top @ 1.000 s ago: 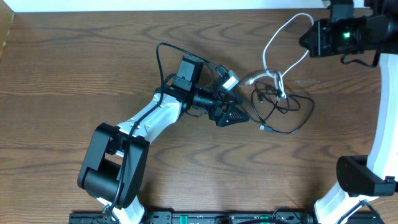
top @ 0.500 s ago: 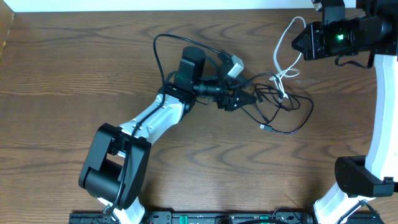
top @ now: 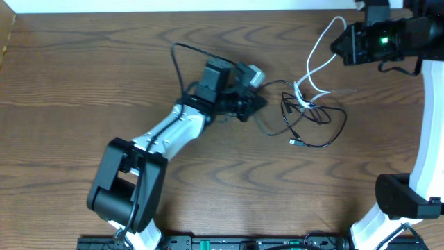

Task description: Untangle cables

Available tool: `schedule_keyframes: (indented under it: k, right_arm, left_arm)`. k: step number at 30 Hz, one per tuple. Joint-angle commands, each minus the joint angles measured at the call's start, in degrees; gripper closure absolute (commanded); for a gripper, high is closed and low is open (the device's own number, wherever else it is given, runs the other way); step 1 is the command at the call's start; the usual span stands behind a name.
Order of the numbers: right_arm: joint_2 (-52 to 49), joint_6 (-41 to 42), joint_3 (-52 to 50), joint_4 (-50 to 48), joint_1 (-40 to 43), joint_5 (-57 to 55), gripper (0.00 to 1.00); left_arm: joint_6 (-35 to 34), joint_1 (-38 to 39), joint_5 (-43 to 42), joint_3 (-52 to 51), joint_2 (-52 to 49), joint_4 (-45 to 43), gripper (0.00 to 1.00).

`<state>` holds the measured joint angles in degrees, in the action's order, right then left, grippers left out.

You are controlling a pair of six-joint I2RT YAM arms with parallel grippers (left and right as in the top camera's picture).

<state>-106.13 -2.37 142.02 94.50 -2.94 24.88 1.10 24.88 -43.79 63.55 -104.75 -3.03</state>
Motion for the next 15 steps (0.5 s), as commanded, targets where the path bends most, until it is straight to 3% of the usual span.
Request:
schedule_keyframes:
  k: [1,8,15]
  right_arm:
    - [-0.4,-0.9,0.3,-0.6,3.3,-1.0,0.99]
    - [-0.4,-0.9,0.3,-0.8,10.6,-0.3,0.99]
    - [-0.4,-0.9,0.3,-2.3,18.0,3.0,0.99]
  left_arm:
    - [3.8,-6.8,4.4,0.4,-0.1,2.8,0.93]
    - [2.8,-20.7,4.4,0.4,-0.1,5.1,0.92]
    - [-3.6,-33.5,3.7,0.4,-0.1,4.7,0.92]
